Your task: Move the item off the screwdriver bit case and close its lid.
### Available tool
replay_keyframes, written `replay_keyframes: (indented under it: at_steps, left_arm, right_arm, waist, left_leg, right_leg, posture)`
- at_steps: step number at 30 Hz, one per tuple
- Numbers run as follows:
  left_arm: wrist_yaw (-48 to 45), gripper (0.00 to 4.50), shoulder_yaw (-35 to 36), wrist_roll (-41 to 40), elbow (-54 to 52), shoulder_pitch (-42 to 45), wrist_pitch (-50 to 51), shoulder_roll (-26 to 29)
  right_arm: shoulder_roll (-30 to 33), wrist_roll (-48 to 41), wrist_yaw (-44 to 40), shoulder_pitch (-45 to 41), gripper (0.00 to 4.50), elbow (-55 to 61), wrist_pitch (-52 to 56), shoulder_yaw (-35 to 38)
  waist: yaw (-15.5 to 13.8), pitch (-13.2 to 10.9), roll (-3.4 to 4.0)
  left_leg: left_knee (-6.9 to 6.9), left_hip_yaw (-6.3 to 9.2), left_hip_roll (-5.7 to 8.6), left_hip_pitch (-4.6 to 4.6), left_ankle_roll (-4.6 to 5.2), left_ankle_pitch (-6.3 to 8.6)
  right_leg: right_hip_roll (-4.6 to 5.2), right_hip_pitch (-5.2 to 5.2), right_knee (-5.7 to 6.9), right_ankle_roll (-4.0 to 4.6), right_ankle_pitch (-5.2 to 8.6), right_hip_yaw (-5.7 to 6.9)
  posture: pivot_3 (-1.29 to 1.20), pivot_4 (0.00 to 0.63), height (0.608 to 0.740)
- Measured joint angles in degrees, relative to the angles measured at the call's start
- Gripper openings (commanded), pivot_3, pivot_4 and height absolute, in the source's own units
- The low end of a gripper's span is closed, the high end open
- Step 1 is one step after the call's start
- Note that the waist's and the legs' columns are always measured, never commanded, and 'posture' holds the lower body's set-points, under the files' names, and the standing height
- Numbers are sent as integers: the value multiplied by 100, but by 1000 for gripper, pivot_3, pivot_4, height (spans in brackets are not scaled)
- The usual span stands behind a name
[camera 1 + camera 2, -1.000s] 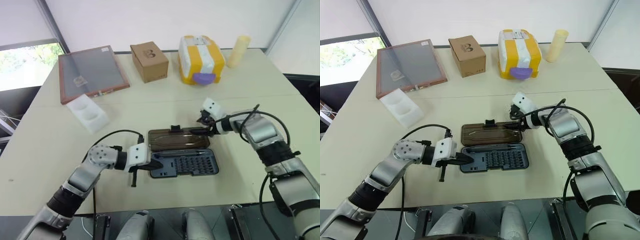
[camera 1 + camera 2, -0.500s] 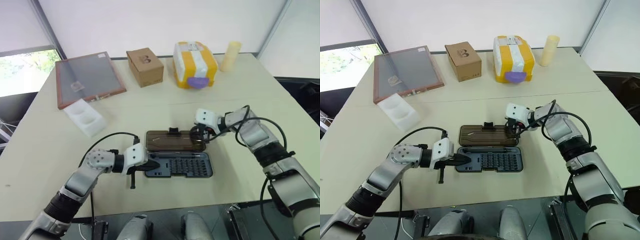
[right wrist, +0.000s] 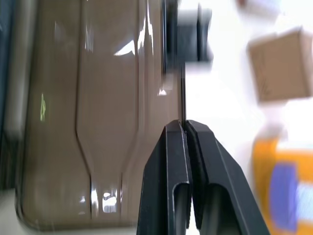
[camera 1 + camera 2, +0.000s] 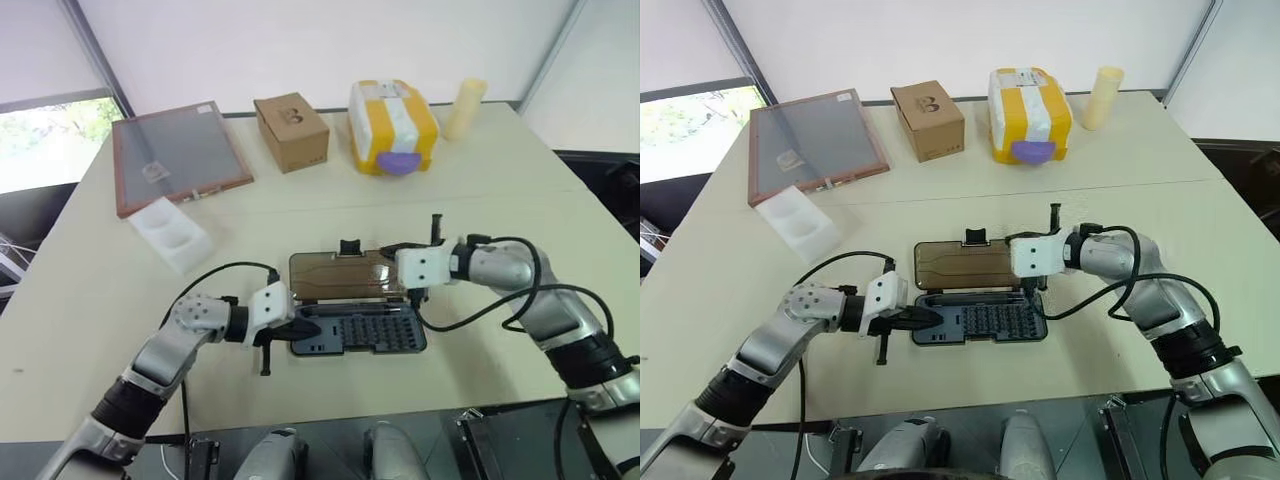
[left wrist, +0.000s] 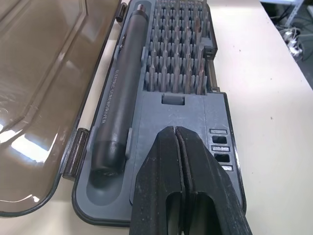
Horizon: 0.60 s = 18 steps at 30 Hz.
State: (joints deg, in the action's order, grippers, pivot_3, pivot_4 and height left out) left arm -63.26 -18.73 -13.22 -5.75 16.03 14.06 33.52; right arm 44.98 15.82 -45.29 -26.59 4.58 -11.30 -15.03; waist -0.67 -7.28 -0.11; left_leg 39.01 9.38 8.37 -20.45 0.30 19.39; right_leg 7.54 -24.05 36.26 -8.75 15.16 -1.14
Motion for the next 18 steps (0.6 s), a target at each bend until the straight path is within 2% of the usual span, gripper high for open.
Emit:
replay_keyframes:
  at_steps: [8, 12, 15, 18]
  left_arm:
    - [130, 0, 223, -440, -181, -130, 718, -129]
    - [160, 0, 251, -488, -232, -137, 883, -129]
    - [131, 0, 208, -411, -205, -95, 767, -110]
    - [60, 0, 101, -291, -137, -27, 548, -83]
  right_arm:
    - [-129, 335, 236, 363, 80, 335, -75, -13]
    - [-449, 37, 205, 383, 80, 287, 626, 133]
    - [-892, -713, 150, -141, 904, -91, 1761, 593]
    - [-912, -1112, -33, -826, 2424, -289, 2517, 904]
  waist:
    - [-10, -6, 4]
    - [-6, -8, 5]
    - [-4, -15, 15]
    - [-15, -17, 17]
  left_leg:
    - [1, 0, 2, 0, 0, 0]
    - [1, 0, 2, -1, 0, 0]
    - [3, -2, 2, -3, 0, 0]
    - [-6, 9, 1, -2, 0, 0]
  right_leg:
    - [0, 3, -3, 0, 0, -1]
    - [1, 3, -3, 0, 0, -3]
    - [1, 4, -9, 1, 0, -6]
    - [2, 4, -9, 1, 0, 1]
  posture:
    - [0, 150, 740]
    - [0, 150, 740]
    - [0, 150, 740]
    - [0, 150, 740]
